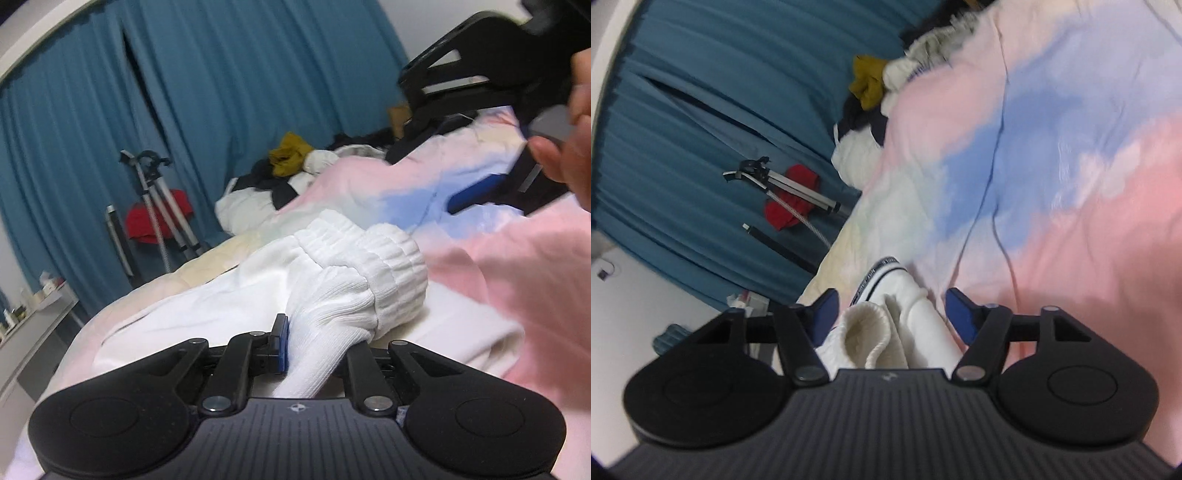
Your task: Fold clothes
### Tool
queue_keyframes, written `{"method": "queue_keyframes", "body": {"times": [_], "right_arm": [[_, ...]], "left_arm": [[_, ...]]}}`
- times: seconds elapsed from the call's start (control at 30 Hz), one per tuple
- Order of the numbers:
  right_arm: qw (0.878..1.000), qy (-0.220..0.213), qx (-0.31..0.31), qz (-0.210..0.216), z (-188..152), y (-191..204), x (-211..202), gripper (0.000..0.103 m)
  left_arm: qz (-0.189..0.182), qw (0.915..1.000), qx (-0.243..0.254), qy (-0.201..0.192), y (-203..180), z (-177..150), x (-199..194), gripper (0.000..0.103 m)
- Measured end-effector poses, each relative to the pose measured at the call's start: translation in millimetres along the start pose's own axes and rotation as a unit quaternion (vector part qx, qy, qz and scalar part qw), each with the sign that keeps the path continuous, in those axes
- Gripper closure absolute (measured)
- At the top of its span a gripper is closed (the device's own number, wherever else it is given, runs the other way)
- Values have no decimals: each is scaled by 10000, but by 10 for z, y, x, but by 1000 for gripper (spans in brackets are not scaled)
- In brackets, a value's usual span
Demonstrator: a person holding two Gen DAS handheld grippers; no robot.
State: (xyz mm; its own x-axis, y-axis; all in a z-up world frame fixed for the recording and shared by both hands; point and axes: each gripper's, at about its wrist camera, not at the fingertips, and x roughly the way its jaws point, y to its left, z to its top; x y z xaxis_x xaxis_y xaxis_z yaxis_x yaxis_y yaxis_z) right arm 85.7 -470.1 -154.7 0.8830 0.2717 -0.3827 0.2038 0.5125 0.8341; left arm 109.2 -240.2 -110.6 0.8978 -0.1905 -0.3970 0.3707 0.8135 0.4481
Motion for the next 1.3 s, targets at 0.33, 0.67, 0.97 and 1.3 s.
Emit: {"method": "queue_keyframes", "body": {"times": [0.33,0.67,0.97,1.3], "right_arm": [[9915,1056,-763,68,39,172,495,51],[9860,1532,-605,276,-138,181,1107,51],[9896,1236,-562,479,-103,265,1023,75],[9940,462,-709,691,102,487,726,90]], "left_arm": [[-687,9948,643,402,446,-504,-590,59],[-840,9950,204,494,779,-928,-916,62],[-889,9954,103,354,802,-958,-854,70],[-1096,9934,-241,-249,851,-609,-1001,91]]}}
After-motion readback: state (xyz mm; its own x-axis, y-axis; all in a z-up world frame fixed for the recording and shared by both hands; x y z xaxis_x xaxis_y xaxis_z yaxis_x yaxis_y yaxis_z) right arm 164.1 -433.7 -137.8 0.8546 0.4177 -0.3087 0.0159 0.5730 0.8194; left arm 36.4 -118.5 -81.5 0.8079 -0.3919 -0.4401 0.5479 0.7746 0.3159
